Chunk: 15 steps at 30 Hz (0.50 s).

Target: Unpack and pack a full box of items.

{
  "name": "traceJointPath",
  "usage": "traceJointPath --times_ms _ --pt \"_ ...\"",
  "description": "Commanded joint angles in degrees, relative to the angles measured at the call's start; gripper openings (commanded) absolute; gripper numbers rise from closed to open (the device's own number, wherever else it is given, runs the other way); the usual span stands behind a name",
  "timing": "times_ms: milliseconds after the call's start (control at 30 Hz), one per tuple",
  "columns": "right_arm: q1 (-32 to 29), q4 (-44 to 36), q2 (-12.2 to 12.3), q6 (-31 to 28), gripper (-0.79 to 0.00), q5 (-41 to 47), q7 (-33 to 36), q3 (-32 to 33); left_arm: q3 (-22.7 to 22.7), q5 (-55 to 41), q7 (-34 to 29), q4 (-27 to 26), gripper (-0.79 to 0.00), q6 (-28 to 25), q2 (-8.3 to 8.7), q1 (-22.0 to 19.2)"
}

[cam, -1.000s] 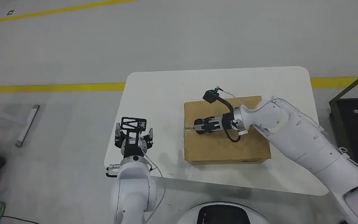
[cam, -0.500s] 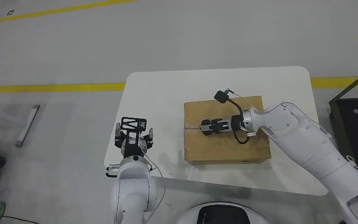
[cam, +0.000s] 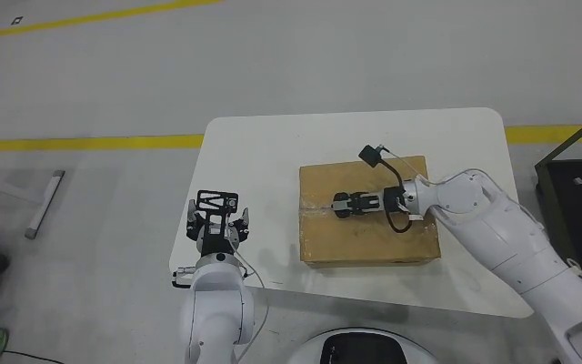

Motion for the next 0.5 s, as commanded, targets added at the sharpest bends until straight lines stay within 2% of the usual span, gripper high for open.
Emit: traceJointPath --times_ms 0,267,467 --pt "-0.2 0.1 0.0 0.1 -0.785 -0.2 0.0 0.1 0.0 0.0 0.0 0.0 0.000 0.0 0.00 0.0" --pt "-0.5 -1.7 0.4 -0.2 -0.785 1.0 0.0 2.6 0.0 0.0 0.0 0.0 0.000 0.0 0.00 0.0" --pt "-2.5 -3.5 1.4 1.9 -0.785 -2.0 0.5 5.0 0.0 0.0 0.0 0.0 0.000 0.0 0.00 0.0"
